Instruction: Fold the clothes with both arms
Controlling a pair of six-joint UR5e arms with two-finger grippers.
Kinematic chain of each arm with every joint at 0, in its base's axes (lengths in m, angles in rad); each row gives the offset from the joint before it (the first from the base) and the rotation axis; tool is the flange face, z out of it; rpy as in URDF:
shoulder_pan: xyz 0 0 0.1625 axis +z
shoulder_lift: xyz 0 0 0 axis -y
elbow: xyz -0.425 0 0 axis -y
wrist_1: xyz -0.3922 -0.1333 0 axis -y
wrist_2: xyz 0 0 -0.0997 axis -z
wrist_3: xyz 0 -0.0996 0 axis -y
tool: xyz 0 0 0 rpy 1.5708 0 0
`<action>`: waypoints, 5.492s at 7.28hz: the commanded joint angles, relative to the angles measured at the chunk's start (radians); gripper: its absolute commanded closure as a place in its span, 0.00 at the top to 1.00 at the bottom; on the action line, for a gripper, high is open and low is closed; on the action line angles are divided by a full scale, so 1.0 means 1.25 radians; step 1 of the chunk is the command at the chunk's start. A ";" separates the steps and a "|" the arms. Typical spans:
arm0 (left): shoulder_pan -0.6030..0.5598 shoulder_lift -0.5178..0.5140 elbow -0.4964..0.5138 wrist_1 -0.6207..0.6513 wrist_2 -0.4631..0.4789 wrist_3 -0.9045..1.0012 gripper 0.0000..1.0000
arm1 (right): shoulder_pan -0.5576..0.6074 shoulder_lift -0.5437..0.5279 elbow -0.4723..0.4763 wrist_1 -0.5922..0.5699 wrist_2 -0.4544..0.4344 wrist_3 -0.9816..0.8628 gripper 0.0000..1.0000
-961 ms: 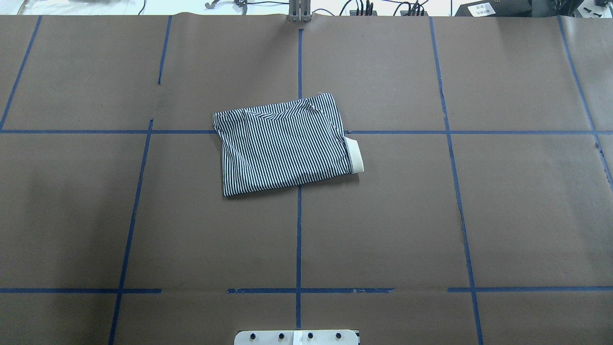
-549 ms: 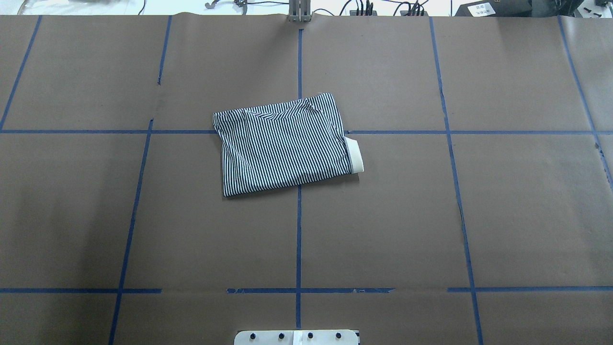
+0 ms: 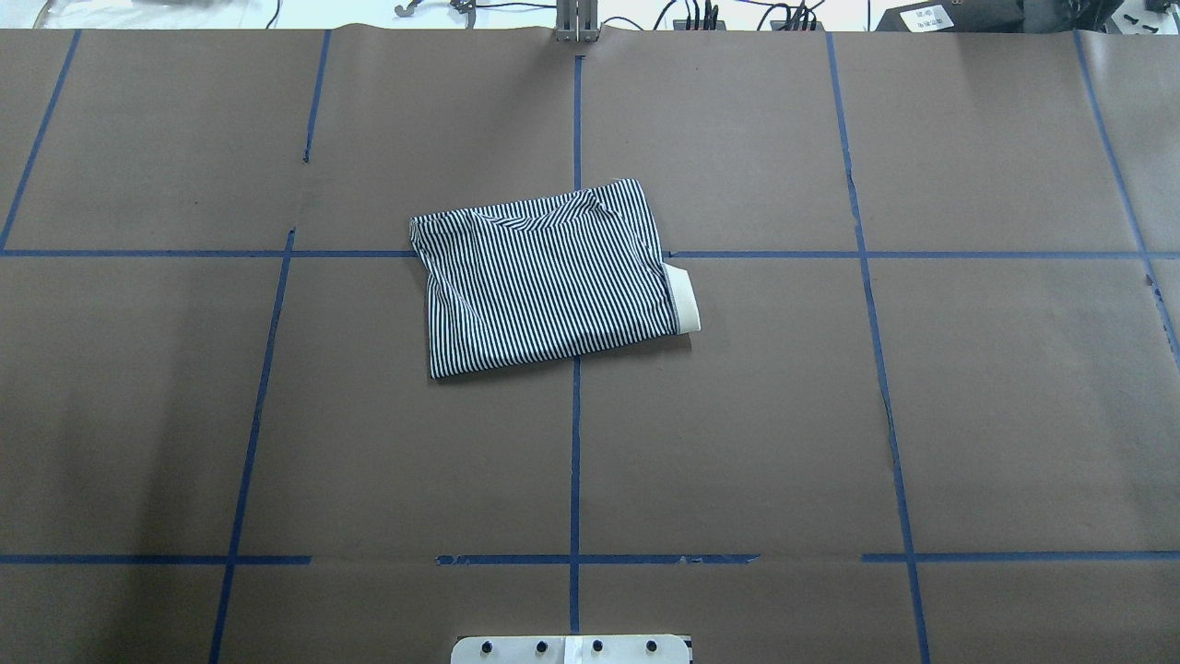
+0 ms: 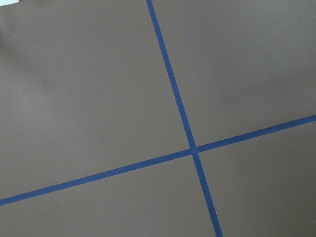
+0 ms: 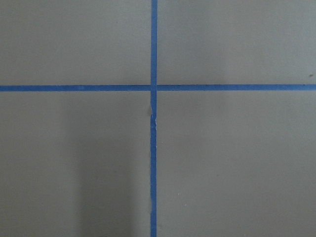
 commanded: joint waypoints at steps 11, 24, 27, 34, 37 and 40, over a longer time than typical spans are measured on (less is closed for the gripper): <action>0.005 0.001 0.001 0.114 0.009 0.010 1.00 | -0.031 0.004 -0.072 0.063 0.012 0.035 1.00; 0.006 0.002 0.033 0.116 -0.017 -0.084 1.00 | -0.030 0.004 -0.070 0.063 0.017 0.035 1.00; 0.006 0.001 0.027 0.116 -0.017 -0.084 1.00 | -0.030 0.004 -0.070 0.063 0.017 0.035 1.00; 0.046 -0.005 -0.027 0.116 -0.050 -0.087 1.00 | -0.029 0.006 -0.056 0.062 0.016 0.035 1.00; 0.046 0.001 -0.023 0.117 -0.045 -0.086 1.00 | -0.029 0.008 -0.054 0.060 0.016 0.035 1.00; 0.046 0.001 -0.022 0.117 -0.045 -0.086 1.00 | -0.029 0.008 -0.051 0.060 0.017 0.040 1.00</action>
